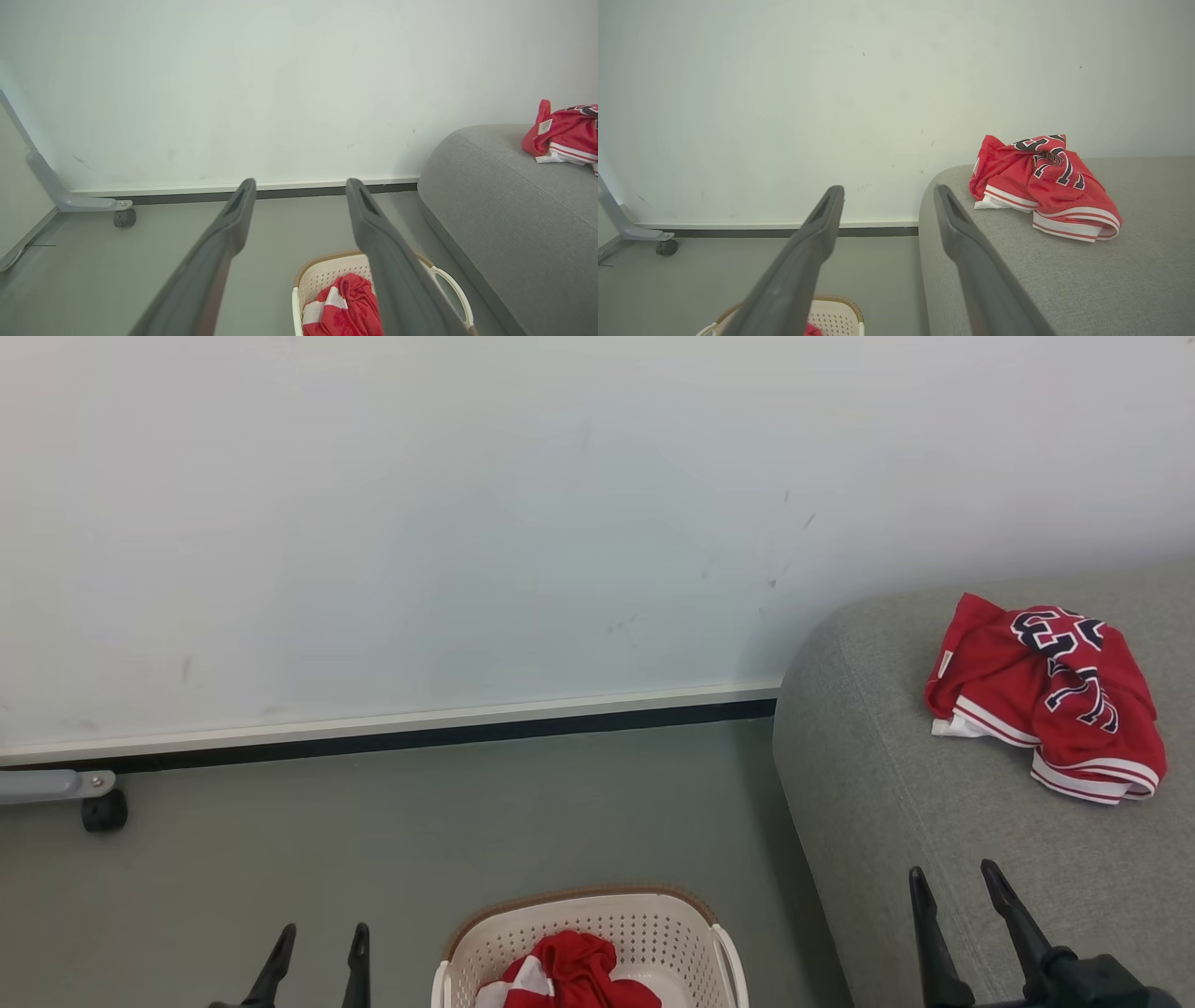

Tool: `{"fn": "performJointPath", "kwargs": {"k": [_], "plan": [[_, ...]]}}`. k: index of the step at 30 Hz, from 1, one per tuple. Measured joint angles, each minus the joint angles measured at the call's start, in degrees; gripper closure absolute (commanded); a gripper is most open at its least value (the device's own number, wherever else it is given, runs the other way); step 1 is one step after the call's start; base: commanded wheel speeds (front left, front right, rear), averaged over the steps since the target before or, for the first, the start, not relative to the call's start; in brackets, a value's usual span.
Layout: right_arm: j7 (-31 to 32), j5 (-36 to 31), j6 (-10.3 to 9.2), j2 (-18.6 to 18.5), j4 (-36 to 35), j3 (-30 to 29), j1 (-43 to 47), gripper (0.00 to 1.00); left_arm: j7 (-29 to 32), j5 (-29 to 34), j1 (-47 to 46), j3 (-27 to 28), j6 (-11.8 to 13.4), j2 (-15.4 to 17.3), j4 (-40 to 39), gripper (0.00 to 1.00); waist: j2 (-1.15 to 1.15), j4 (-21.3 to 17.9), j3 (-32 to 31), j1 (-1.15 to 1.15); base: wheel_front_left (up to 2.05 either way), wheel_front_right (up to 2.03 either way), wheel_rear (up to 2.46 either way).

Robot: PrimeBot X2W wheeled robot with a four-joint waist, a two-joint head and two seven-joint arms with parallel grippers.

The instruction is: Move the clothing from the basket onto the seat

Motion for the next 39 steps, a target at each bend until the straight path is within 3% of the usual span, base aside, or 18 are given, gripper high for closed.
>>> {"fn": "performJointPath", "kwargs": {"k": [18, 39], "plan": [[0.0, -0.6, -0.98, -0.2, -3.7, -1.8, 2.0, 0.00, 0.0, 3.5, 1.5, 5.0, 0.0, -1.5, -2.6, 0.00, 0.00, 0.0, 0.4, 0.00, 0.00, 0.00, 0.00], [0.0, -0.9, -1.48, -0.1, -5.9, -2.9, 2.9, 0.00, 0.0, 5.1, 2.5, 5.6, 0.0, -2.0, -4.4, 0.00, 0.00, 0.1, 4.3, 0.00, 0.00, 0.00, 0.00]]}}
